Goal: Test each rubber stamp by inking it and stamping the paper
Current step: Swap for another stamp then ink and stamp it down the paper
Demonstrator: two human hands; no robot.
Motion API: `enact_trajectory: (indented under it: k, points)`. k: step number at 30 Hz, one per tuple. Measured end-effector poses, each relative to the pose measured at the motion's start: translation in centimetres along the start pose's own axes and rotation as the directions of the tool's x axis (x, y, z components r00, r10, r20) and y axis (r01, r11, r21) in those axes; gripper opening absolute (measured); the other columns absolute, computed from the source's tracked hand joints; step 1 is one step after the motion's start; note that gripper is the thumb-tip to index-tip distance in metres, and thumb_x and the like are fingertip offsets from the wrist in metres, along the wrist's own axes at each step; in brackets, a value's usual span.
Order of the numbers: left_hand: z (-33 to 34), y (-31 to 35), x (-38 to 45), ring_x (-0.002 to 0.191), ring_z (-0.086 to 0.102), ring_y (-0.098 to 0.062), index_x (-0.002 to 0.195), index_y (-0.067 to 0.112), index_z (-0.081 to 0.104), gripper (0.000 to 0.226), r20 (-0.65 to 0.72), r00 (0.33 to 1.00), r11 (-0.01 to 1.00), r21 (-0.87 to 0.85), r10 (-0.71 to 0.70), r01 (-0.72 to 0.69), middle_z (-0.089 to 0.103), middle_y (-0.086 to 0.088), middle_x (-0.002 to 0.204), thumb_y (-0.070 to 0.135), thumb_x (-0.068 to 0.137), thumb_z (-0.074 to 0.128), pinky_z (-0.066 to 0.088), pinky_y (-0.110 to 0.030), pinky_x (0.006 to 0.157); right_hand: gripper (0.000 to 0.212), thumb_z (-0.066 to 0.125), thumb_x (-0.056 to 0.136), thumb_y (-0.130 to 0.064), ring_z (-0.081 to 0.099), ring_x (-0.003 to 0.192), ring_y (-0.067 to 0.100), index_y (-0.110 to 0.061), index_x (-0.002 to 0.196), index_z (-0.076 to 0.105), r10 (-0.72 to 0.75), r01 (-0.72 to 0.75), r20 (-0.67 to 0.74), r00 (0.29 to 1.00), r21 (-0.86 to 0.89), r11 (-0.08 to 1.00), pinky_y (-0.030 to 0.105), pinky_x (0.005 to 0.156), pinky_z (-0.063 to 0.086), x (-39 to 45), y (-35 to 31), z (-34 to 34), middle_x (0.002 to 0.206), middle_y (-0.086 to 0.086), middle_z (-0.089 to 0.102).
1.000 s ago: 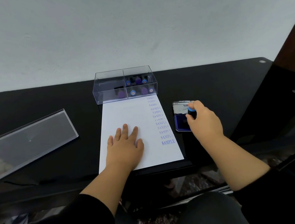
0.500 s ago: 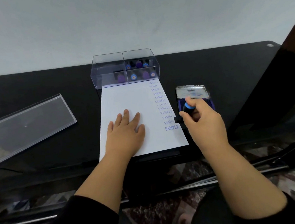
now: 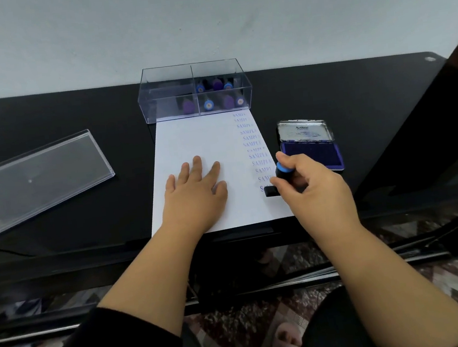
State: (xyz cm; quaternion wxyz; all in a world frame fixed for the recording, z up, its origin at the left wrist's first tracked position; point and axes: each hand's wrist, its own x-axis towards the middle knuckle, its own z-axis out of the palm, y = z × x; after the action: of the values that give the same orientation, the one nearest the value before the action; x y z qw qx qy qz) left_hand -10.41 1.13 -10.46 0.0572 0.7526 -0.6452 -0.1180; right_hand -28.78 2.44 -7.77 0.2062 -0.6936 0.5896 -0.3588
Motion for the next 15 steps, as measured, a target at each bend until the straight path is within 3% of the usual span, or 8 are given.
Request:
enact_trajectory:
  k: [6,11,15]
  points:
    - [0.0,-0.1,0.0,0.147,-0.007,-0.019,0.151,0.037,0.008,0.051,0.01,1.0,1.0,0.01,0.004,-0.004,-0.007,0.001,0.16,0.04,0.101,0.017,-0.006,-0.04,0.117,0.032,0.064,0.087,-0.025,0.058,0.083,0.006,-0.028,0.119,0.06,-0.002,0.003,0.026,1.0,-0.036,0.999,0.015,0.076,0.042,0.0,0.1,0.6,0.102,-0.014,0.064]
    - [0.0,0.0,0.0,0.147,-0.007,-0.018,0.151,0.037,0.008,0.051,0.011,1.0,1.0,0.001,0.005,-0.005,-0.007,0.001,0.16,0.04,0.101,0.018,-0.006,-0.039,0.117,0.031,0.064,0.087,-0.024,0.059,0.082,0.007,-0.027,0.117,0.061,0.0,0.0,0.003,1.0,-0.056,0.998,0.005,0.065,0.036,-0.2,0.4,1.0,0.1,-0.014,0.063]
    - [-0.1,0.0,-0.1,0.147,-0.007,-0.018,0.151,0.038,0.009,0.05,0.011,1.0,1.0,0.001,0.008,-0.008,-0.007,0.002,0.16,0.04,0.101,0.017,-0.005,-0.039,0.117,0.029,0.063,0.087,-0.025,0.058,0.082,0.007,-0.028,0.117,0.061,-0.003,0.003,0.005,1.0,-0.064,0.998,0.013,0.07,0.039,-0.4,0.3,1.1,0.1,-0.016,0.062]
